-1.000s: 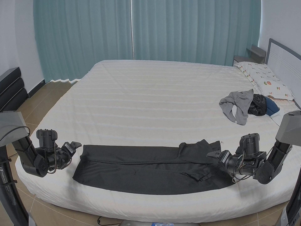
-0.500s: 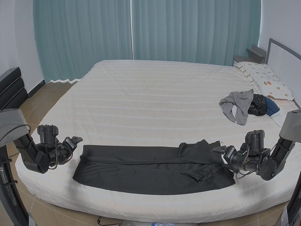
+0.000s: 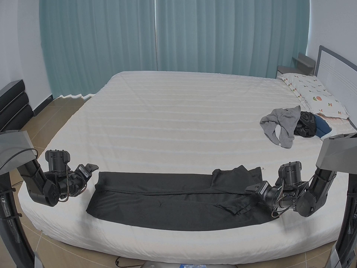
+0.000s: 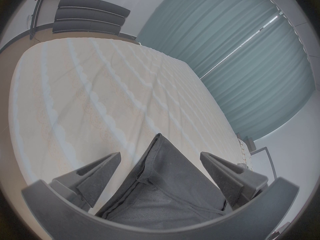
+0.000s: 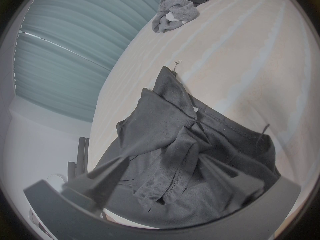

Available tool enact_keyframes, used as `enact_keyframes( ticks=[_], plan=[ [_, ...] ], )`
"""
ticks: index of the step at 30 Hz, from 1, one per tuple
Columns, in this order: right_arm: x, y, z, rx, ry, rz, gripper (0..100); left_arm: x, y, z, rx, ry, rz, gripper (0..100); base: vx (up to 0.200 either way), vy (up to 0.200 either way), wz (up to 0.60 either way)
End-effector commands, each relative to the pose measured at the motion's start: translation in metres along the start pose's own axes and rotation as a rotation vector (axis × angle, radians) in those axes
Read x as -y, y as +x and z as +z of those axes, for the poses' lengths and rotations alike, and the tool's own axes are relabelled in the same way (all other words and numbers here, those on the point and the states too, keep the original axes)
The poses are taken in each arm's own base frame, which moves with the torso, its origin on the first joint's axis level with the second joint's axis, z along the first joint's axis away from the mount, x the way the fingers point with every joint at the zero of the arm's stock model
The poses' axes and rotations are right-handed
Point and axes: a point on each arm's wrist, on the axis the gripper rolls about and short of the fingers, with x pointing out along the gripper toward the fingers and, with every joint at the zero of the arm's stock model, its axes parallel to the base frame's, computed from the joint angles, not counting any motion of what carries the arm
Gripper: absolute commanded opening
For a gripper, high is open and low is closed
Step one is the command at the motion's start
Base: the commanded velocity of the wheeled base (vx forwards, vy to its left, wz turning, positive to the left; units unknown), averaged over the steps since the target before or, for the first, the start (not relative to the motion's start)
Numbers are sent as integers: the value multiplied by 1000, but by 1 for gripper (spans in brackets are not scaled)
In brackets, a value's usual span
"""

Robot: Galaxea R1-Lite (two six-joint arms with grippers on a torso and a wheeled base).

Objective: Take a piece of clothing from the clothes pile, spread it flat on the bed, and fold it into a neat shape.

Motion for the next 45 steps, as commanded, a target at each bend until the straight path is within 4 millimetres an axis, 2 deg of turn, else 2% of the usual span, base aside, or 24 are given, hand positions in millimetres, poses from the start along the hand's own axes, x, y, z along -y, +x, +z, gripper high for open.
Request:
enact_keyframes(
  ticks=[1, 6, 11, 19, 33, 34, 39, 45],
  plan=[
    [5, 6, -3, -12, 3, -19, 0, -2, 1, -1, -4, -2, 7, 100, 0, 0, 0],
    [2, 2, -4, -2, -3, -19, 0, -2, 1, -2, -6, -3, 9, 100, 0, 0, 0],
    [-17, -20, -15, 5, -47, 21, 0, -4, 1, -2, -7, -5, 14, 100, 0, 0, 0],
    [-30, -40, -12, -10, -46, 27, 0, -5, 2, -2, -11, -5, 19, 100, 0, 0, 0],
    [-20, -42, -21, -81, -62, -71, 0, -10, 6, -5, -21, -4, 32, 100, 0, 0, 0],
    [-16, -40, -23, -98, -82, -87, 100, -10, 6, -5, -21, -4, 32, 100, 0, 0, 0],
    [-5, -40, -26, -136, -146, -156, 100, -10, 7, -6, -22, -4, 33, 100, 0, 0, 0],
    [-9, -49, -10, -77, -151, -131, 100, -10, 7, -6, -22, -4, 33, 100, 0, 0, 0]
  ],
)
